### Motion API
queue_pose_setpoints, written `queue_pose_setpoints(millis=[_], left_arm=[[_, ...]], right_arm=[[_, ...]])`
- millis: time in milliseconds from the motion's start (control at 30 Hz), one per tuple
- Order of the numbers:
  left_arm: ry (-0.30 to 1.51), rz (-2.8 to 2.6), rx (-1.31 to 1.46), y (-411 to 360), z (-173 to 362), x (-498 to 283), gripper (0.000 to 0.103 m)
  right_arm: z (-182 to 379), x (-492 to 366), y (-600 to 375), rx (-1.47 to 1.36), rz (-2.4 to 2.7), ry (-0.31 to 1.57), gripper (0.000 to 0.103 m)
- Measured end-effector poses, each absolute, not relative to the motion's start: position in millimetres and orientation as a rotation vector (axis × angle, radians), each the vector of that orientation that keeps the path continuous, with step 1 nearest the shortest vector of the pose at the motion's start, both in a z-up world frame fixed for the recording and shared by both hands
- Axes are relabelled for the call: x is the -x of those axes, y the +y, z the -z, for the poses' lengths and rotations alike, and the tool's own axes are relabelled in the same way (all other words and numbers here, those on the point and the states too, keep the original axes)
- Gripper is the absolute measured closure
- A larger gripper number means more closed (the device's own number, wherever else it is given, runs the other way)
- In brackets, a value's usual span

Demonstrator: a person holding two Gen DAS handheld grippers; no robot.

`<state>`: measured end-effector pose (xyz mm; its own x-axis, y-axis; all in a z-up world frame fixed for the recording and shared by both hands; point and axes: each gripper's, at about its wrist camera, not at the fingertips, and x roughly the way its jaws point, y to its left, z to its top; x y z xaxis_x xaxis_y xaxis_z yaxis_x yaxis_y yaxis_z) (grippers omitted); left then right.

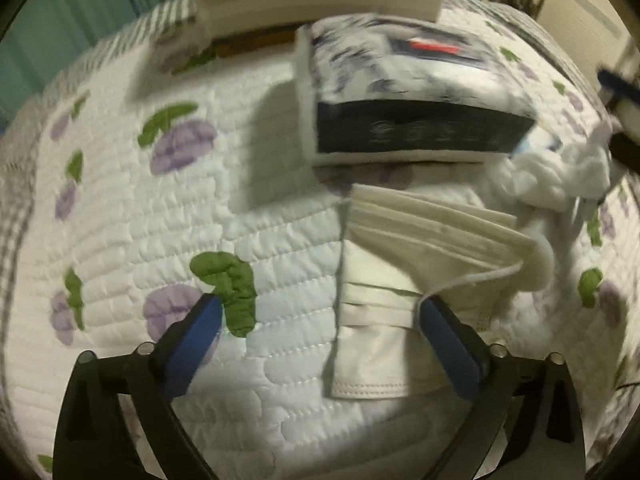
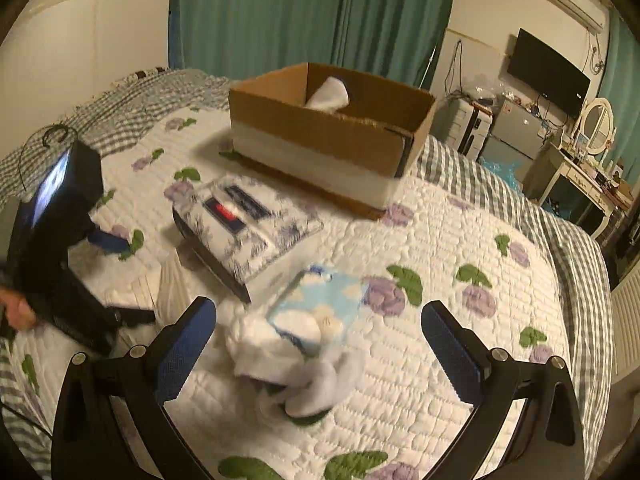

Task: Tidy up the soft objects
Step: 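Grasp the white face mask with the left tool while the right tool grasps the white sock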

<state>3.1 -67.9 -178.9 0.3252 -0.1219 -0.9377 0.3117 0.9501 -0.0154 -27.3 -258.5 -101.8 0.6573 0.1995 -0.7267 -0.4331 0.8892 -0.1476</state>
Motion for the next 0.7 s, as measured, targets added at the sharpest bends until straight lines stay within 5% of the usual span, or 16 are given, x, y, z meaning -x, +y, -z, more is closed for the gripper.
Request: queue_pose_setpoints(millis=[167, 400, 700], left_arm=[[1.181, 0.363, -0.225, -72, 172, 4, 0.027], [1.154, 0.439, -0.246, -72, 160, 7, 0.088], [1.127, 0.436, -0.283, -59, 150, 5, 0.096]], right_arm=[[124, 31, -267, 0.311, -0.366, 0.844, 0.000], [143, 34, -267, 0.304, -0.401, 0.892, 0.000], [141, 30, -269, 0.269, -0.403, 0.898, 0.000]])
